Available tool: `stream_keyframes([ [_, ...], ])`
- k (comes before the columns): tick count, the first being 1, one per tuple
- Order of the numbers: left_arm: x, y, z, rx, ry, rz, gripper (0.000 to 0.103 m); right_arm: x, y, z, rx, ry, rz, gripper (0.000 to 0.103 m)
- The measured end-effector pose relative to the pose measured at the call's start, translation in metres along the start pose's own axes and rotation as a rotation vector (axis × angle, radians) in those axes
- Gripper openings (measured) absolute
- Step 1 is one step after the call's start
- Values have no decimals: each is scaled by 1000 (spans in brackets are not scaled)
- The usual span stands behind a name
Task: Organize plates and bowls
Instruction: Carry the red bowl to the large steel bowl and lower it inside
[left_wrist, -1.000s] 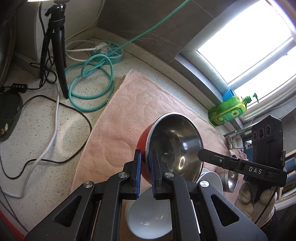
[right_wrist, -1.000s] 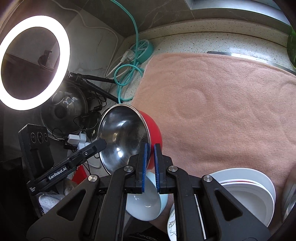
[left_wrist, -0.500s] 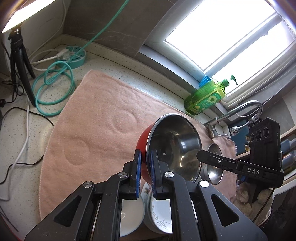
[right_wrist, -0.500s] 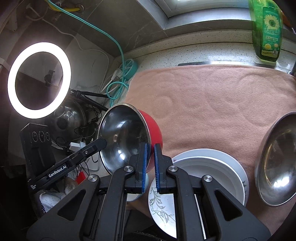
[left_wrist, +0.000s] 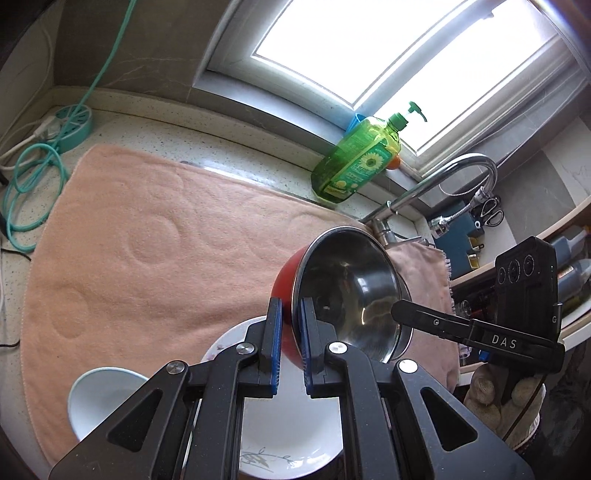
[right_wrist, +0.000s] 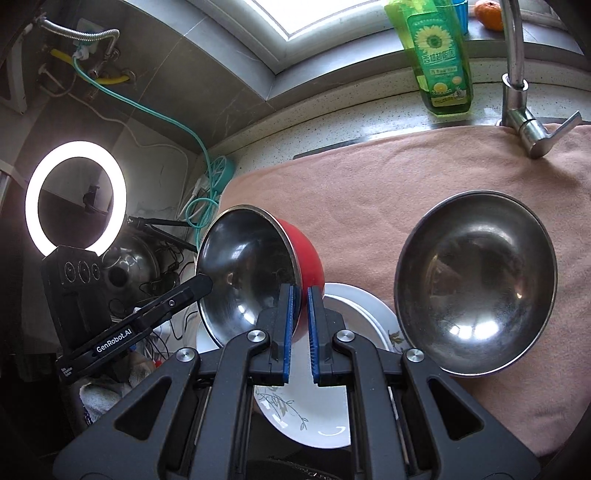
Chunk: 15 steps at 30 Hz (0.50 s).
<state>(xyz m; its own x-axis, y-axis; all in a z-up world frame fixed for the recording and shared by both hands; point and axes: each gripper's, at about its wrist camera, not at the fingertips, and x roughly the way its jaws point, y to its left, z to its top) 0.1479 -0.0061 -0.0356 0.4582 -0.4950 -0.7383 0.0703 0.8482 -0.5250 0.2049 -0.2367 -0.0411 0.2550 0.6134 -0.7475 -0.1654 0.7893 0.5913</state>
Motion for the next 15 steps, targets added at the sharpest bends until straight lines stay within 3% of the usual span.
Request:
stream_keyframes([
  [15, 63, -85, 4, 132, 88, -46, 8, -61, -80, -5, 91, -86, -104, 7],
])
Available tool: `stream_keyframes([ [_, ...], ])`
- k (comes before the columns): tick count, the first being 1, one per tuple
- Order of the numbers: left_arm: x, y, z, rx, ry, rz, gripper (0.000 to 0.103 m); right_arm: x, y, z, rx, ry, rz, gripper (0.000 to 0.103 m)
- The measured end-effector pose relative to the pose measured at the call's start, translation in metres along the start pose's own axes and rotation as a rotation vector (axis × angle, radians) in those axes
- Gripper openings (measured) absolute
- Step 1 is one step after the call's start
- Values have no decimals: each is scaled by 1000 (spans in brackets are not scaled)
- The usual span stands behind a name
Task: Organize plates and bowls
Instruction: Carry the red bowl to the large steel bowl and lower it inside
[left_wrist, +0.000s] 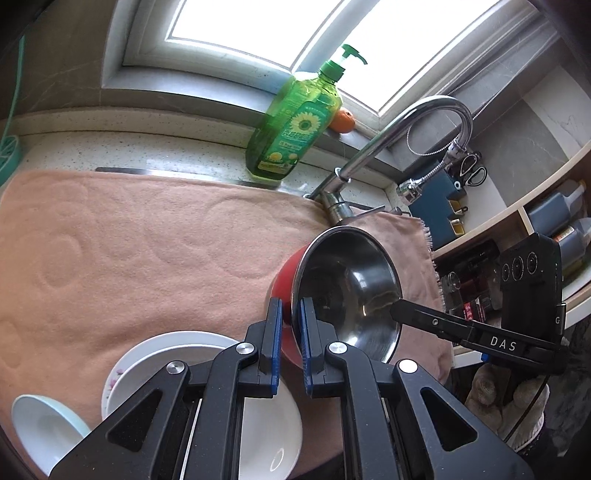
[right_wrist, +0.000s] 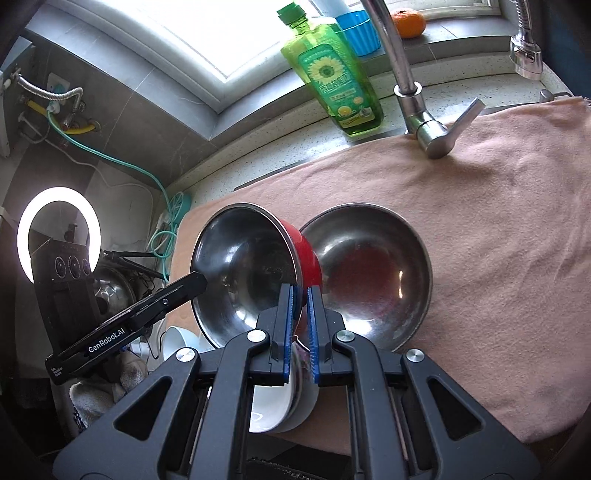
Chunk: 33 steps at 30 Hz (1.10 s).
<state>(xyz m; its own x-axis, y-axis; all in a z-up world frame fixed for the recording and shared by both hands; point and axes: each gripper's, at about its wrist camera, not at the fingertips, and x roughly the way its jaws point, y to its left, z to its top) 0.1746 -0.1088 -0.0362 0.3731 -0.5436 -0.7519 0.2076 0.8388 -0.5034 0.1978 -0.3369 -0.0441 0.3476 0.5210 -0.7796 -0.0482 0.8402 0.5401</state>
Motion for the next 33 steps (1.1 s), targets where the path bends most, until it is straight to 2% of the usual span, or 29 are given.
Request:
stream_keyframes([
  [6, 30, -18, 1, 37, 46, 25, 8, 2, -27, 2, -6, 11, -64, 8],
  [14, 60, -25, -1, 59, 100, 82, 8, 16, -42, 5, -43, 46, -119, 8],
  [33, 86, -26, -6, 92, 167, 150, 8, 37, -49, 6, -62, 105, -166, 8],
])
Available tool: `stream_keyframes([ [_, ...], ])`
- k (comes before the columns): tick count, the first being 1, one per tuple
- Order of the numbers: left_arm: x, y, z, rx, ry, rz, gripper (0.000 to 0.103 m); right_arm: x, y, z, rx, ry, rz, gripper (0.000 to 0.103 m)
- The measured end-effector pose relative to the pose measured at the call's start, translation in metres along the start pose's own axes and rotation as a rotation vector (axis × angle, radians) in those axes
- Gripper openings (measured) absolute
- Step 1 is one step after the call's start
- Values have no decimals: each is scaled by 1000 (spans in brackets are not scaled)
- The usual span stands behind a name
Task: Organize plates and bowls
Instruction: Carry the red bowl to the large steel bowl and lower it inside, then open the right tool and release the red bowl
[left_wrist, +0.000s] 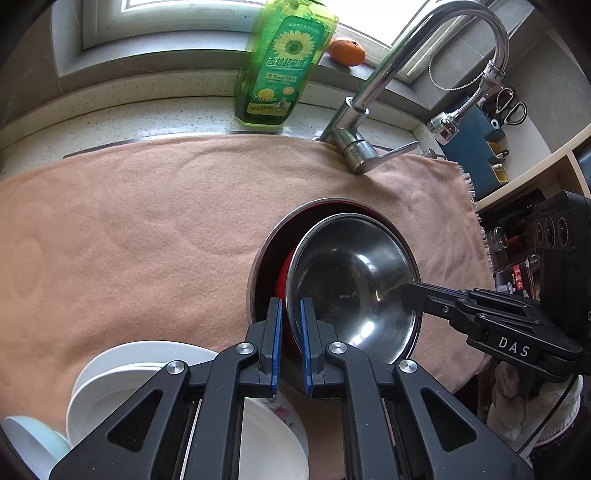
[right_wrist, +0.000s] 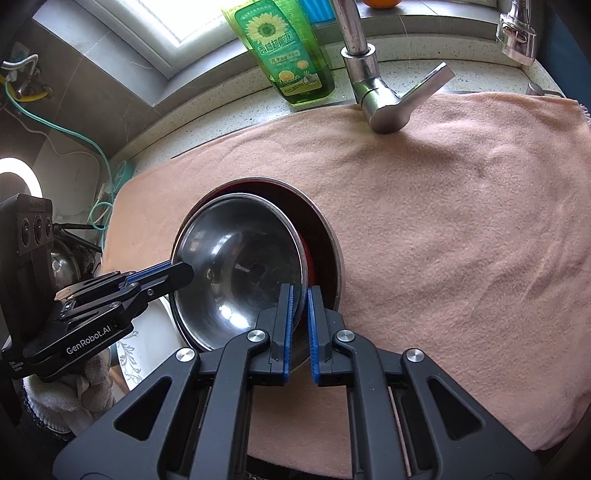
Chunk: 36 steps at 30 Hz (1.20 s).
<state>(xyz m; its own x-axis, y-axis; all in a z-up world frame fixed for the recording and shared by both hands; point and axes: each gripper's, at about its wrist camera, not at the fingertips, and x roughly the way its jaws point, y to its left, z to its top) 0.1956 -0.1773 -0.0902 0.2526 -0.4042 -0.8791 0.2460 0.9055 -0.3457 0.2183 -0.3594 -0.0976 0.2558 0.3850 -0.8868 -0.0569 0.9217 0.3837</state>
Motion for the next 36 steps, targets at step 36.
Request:
stream_keyframes([
  [36, -4, 3, 3, -22, -14, 1, 8, 3, 8, 7, -27, -13, -65, 11],
])
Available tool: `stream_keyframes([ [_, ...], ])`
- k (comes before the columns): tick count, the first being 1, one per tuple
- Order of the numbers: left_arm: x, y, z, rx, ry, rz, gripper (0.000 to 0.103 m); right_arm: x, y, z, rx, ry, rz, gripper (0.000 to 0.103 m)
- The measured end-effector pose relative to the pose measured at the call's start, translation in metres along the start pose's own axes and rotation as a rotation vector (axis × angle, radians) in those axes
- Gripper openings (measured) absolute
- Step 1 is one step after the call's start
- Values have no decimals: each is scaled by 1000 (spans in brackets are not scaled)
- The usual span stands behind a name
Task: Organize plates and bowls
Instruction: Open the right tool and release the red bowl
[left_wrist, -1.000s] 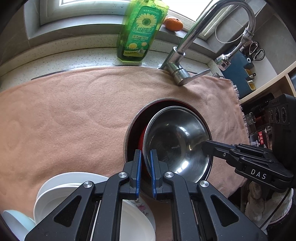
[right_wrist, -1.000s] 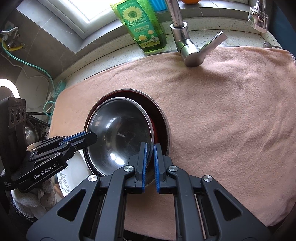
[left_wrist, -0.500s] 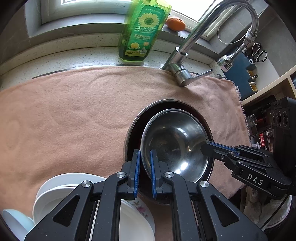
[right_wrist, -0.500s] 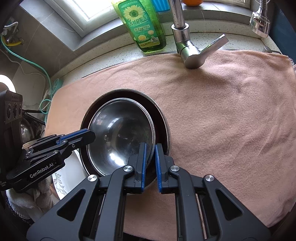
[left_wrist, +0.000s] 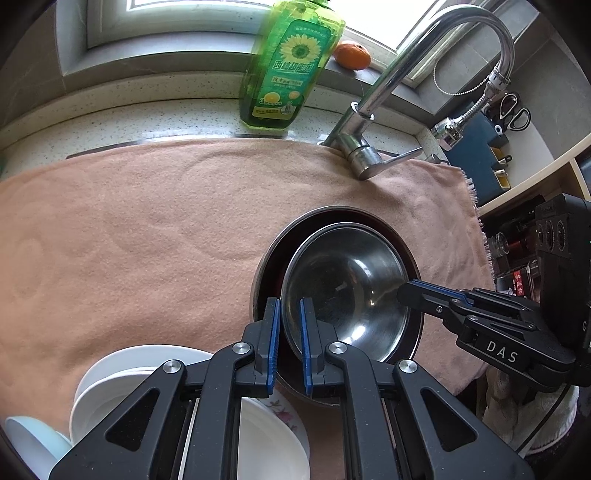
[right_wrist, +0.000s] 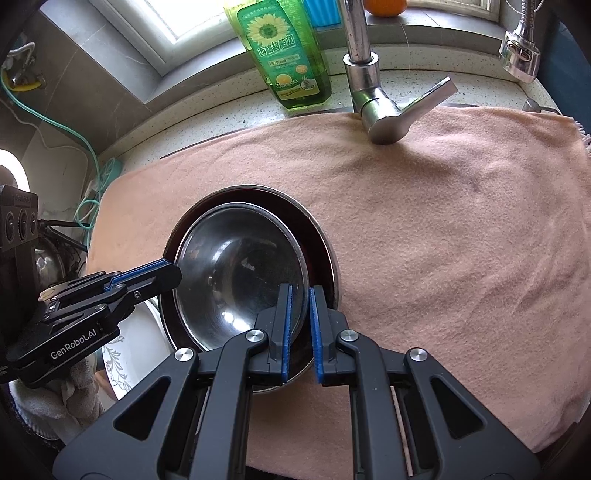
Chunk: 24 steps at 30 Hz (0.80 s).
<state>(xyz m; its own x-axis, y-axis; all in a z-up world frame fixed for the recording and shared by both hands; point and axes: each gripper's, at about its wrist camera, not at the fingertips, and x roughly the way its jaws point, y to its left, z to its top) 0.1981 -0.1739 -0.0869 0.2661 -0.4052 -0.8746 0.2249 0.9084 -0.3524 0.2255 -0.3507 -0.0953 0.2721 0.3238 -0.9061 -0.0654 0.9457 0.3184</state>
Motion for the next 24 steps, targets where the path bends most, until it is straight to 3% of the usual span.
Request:
stream_keyframes([
  [12, -38, 2, 7, 5, -87, -41, 11, -35, 11, 2, 7, -79, 48, 11],
  [19, -78, 16, 0, -4, -159, -60, 11, -54, 40, 1, -44, -129, 90, 11],
  [24, -108, 43, -13, -63, -212, -65, 13, -60, 67, -3, -88, -149, 127, 11],
])
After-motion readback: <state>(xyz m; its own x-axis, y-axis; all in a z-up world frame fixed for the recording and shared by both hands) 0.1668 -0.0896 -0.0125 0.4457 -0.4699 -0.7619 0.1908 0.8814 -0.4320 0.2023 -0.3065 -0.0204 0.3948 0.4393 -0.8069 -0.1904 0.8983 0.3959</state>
